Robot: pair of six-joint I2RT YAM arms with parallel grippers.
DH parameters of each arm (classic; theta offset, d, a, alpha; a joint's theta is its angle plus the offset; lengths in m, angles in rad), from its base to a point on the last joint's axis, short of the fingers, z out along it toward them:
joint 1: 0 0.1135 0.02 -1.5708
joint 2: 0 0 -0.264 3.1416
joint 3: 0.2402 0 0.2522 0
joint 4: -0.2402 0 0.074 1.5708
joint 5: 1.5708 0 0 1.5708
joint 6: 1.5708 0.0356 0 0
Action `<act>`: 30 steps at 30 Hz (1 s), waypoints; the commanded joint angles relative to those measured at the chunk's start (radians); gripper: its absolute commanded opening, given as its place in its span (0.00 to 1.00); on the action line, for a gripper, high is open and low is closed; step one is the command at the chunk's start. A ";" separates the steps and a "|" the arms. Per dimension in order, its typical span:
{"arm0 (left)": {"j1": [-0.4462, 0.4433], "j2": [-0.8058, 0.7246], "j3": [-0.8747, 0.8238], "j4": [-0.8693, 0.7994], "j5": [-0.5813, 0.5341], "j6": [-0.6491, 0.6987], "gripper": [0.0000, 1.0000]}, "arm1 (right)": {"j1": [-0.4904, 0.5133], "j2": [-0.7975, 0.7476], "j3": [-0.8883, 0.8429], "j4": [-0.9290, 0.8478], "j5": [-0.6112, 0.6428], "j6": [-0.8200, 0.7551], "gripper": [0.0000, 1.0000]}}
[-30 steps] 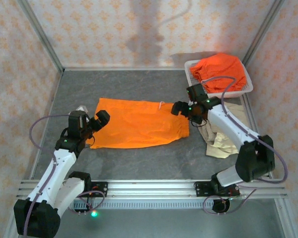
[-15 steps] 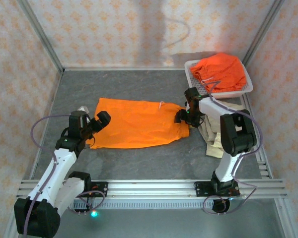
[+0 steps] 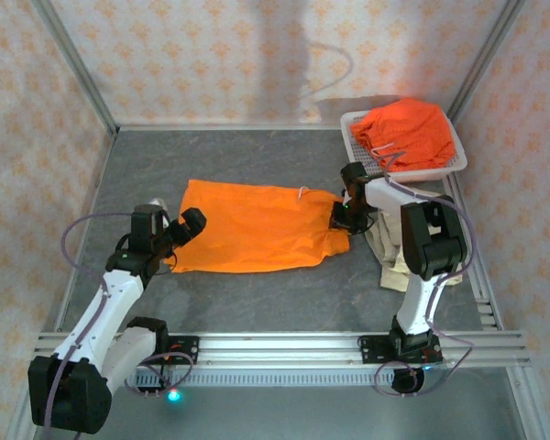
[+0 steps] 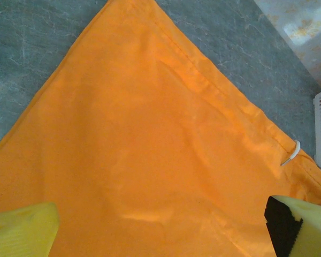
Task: Fold and stack the shorts
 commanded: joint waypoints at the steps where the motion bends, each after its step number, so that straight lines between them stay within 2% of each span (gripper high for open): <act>1: 0.000 0.006 -0.001 0.027 -0.003 0.015 1.00 | 0.016 0.085 -0.013 0.066 0.027 0.005 0.14; 5: 0.000 0.010 -0.002 0.034 -0.004 0.011 1.00 | 0.018 0.101 -0.017 0.076 0.043 0.010 0.07; 7: 0.000 0.012 -0.001 0.032 -0.006 0.011 1.00 | 0.019 0.099 -0.018 0.075 0.066 0.011 0.00; 13: 0.001 0.008 0.005 0.022 -0.008 0.008 1.00 | 0.022 0.035 -0.023 0.059 0.121 0.009 0.00; 19: 0.000 -0.002 0.011 0.010 -0.013 0.006 1.00 | 0.027 -0.099 0.003 -0.037 0.217 -0.036 0.00; 30: -0.001 -0.012 0.002 0.011 -0.018 0.003 1.00 | 0.038 -0.202 0.211 -0.391 0.667 -0.180 0.00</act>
